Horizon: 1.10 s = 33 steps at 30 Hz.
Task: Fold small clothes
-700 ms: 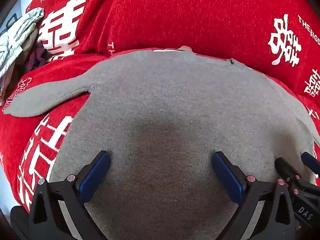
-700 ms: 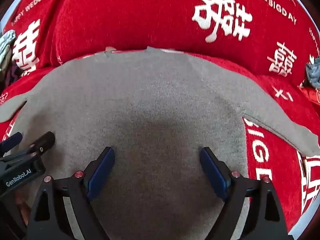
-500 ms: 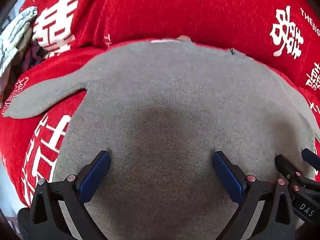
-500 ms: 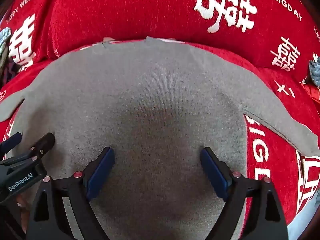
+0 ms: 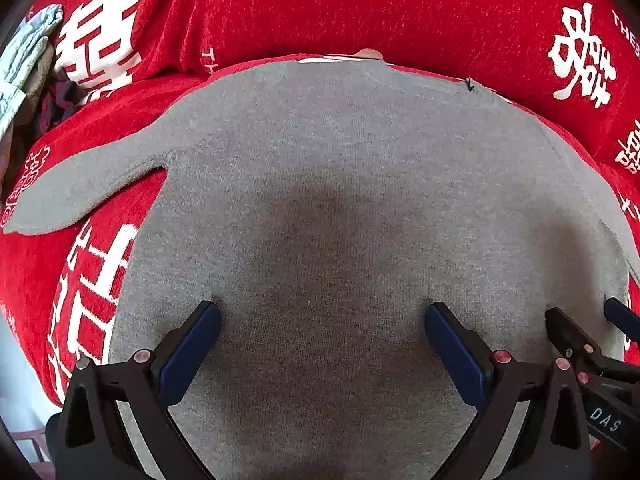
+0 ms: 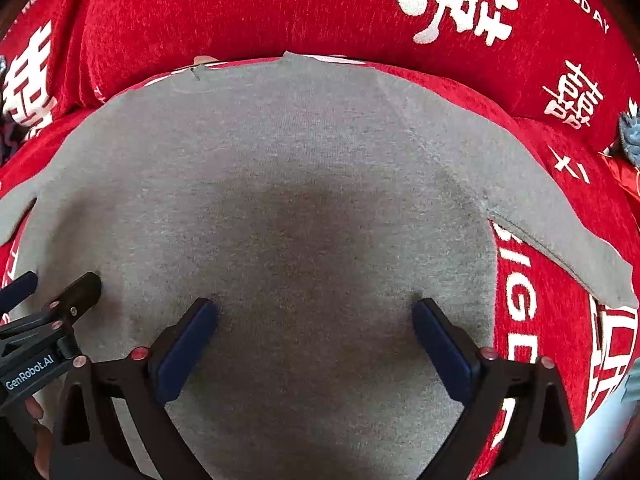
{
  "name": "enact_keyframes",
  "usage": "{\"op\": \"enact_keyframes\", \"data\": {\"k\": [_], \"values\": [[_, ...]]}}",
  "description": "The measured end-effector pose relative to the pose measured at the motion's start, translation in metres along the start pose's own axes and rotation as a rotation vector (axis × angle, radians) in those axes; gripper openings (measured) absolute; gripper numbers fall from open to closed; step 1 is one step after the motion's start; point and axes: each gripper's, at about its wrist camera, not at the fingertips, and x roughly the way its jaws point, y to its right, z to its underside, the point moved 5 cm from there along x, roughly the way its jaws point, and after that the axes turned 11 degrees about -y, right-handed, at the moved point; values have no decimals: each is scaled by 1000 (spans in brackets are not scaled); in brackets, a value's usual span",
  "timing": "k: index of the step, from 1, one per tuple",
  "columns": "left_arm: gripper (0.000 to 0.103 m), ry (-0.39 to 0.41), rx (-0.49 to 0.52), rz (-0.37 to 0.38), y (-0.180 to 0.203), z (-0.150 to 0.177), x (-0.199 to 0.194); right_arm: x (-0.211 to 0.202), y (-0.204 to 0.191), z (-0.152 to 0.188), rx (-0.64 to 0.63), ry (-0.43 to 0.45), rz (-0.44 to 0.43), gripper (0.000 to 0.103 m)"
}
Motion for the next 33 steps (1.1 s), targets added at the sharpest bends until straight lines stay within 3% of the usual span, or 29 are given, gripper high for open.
{"op": "enact_keyframes", "data": {"k": [6,14,19,33], "values": [[102,19,-23,-17,-3,1,0,0,0,0,-12,25,3,102],[102,-71,-40,20,-1,-4,2,-1,2,-7,-32,-38,-24,102],[102,-99,-52,22,4,-6,0,-17,7,-12,-29,14,-46,102],[102,-35,19,-21,37,-10,-27,-47,28,-26,-1,80,-69,102]]}}
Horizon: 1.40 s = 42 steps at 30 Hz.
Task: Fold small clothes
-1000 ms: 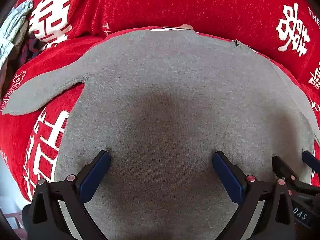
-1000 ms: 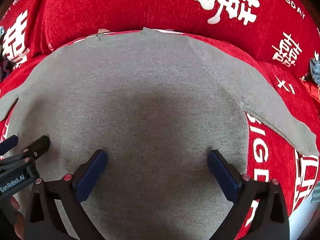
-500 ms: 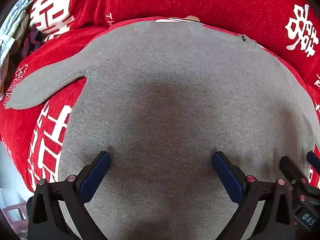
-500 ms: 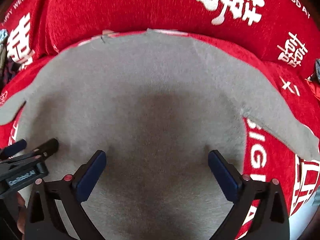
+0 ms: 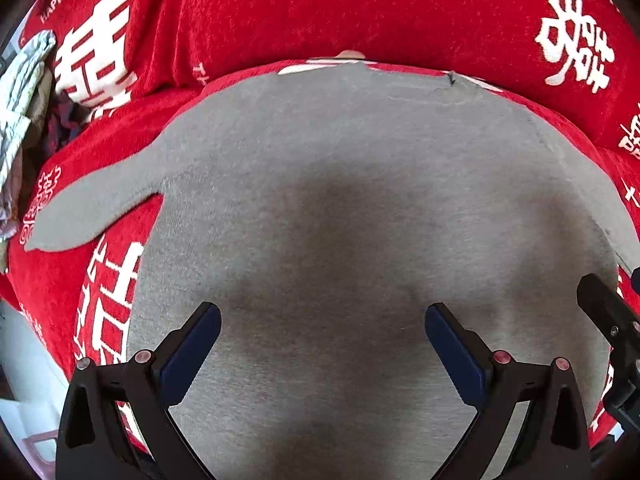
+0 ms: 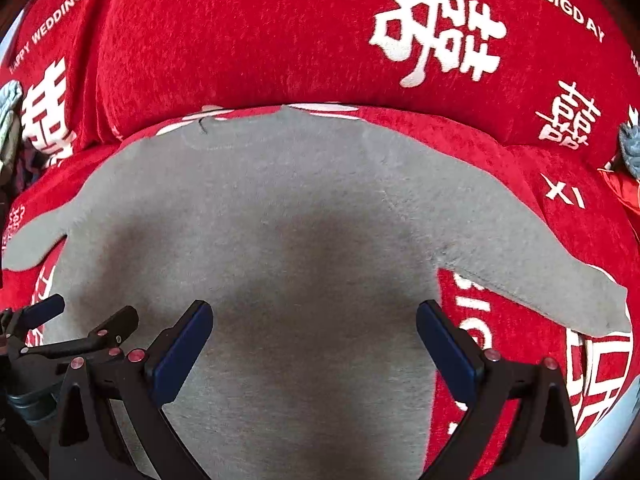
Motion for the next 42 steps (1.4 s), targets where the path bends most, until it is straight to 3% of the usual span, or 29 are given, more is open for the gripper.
{"op": "enact_keyframes", "data": {"k": [6,13,26,42], "values": [[102,30,22,-56,17,-8,-12,-10,19,-1,33,23,-1,102],[102,89,90,-64,59,-16,-27,-21,60,-1,99,58,16,102],[102,121,312,-65,184,-24,-35,-27,179,18,298,70,64,102],[102,95,383,-58,254,-29,-20,-18,332,77,576,63,137,102]]}}
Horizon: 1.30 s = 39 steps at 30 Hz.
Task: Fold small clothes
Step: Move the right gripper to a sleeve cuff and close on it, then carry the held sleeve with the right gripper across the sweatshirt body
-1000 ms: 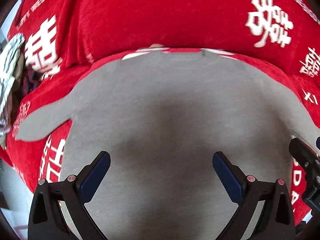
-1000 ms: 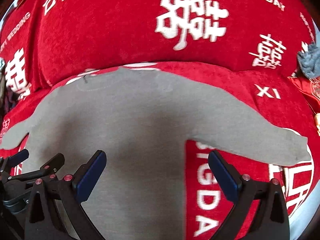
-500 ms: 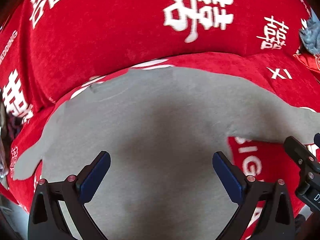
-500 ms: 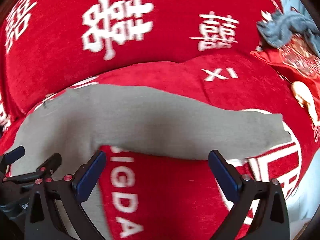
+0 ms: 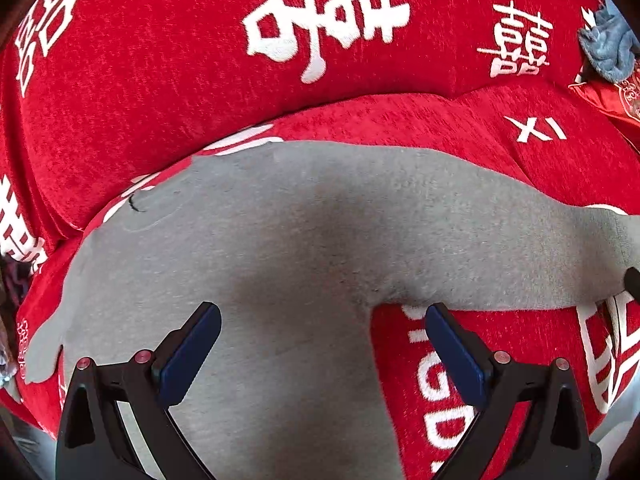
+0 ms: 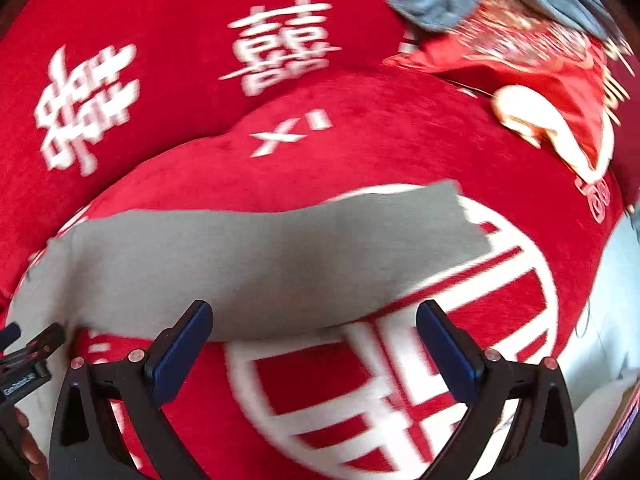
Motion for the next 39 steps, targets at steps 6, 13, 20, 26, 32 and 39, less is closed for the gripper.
{"op": "enact_keyframes", "data": {"k": [6,13,20,26,32,39], "values": [[102,-13,4,-1,12,-9,7,24,52,-8,131,-22,-7,97],[102,-16,11,-2,22,-18,14,45,43,-32,55,45,28,85],[102,-13,0,21,25,-33,19,44,46,-48,9,59,-64,7],[102,-41,-21,8,20,-45,34,2,59,-43,57,196,-156,7],[102,-74,2,33,22,-40,43,-5,54,-39,66,204,-144,7],[102,-23,-17,64,7,-30,21,-24,50,-38,69,211,-177,7]]}}
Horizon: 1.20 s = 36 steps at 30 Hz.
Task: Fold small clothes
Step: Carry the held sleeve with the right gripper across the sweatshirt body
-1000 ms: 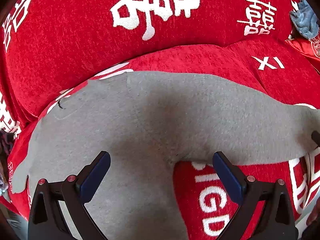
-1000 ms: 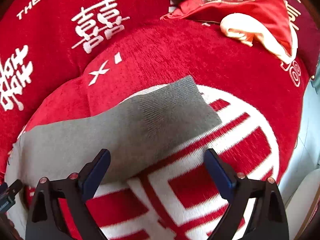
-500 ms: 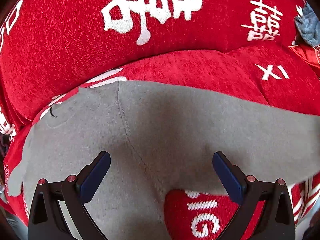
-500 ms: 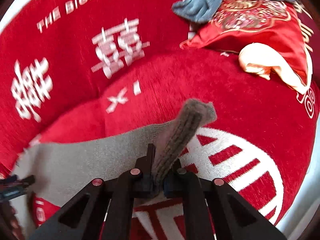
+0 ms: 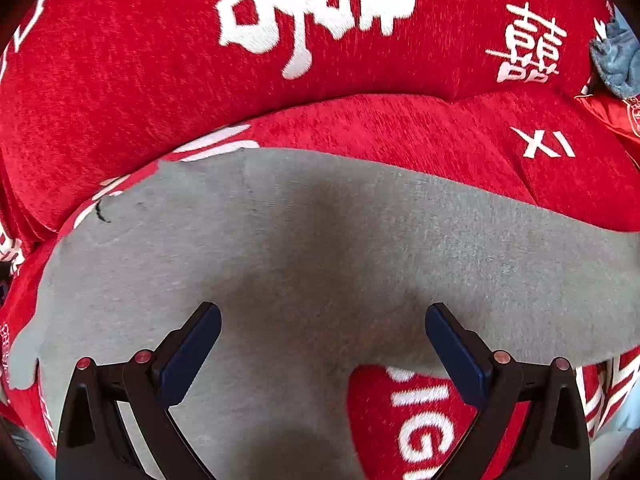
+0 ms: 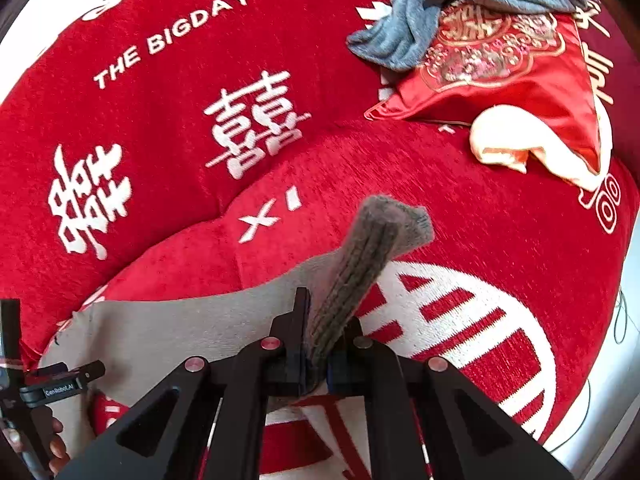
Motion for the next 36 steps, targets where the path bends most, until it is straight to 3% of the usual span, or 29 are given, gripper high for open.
{"op": "enact_keyframes", "data": {"k": [9,19,36], "values": [[102,78,-12,30,-31,21,-25,-25,-37,-7,-16,8,-40,7],[102,94,-97,85,-84,46,-30,-52,-95,-16,-55,29,-85,7],[102,74,-225,120,-179,88,-11,-81,-242,-5,-230,44,-148,7]]}}
